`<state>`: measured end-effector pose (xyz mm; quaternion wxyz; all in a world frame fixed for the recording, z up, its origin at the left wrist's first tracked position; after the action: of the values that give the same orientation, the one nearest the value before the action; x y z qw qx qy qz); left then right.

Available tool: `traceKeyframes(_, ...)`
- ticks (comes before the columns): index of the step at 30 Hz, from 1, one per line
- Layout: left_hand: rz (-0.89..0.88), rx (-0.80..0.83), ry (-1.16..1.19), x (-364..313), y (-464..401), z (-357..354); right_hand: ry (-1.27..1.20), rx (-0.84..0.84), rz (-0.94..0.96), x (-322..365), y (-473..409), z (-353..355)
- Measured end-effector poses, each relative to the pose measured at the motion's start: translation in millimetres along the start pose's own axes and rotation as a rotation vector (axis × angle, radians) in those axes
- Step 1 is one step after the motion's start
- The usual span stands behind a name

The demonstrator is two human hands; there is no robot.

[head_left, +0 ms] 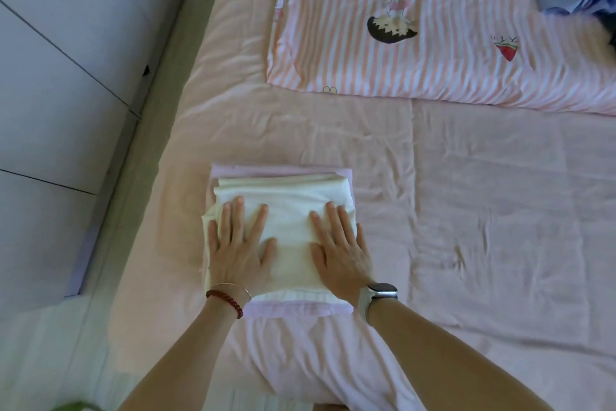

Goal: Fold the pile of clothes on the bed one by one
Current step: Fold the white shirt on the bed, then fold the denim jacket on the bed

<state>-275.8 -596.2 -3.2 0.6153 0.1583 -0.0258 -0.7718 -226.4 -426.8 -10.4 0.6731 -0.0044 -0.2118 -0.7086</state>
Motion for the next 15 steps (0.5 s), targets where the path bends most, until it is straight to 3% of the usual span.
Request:
traceKeyframes(10, 0.054, 0.219, 0.001, 1, -5, 7, -0.051, 0.190, -0.048, 7, 1, 22)
traceKeyframes(13, 0.054, 0.299, -0.018, -13, -6, 38, -0.224, 0.077, -0.158, 1, 12, 61)
traceKeyframes(15, 0.099, 0.247, 0.022, -26, -7, 70, -0.294, -0.008, -0.194, -9, 26, 88)
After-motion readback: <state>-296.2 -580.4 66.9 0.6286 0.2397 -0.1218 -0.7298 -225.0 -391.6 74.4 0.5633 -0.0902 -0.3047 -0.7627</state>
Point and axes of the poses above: each hand's wrist, its own y-axis away from the middle knuckle, its own z-axis out of the back of the hand, x = y × z, the point moved 7 cm from there along -y, towards the middle knuckle, and after that the axes turned 8 degrees about y, right-handed, at the moved point
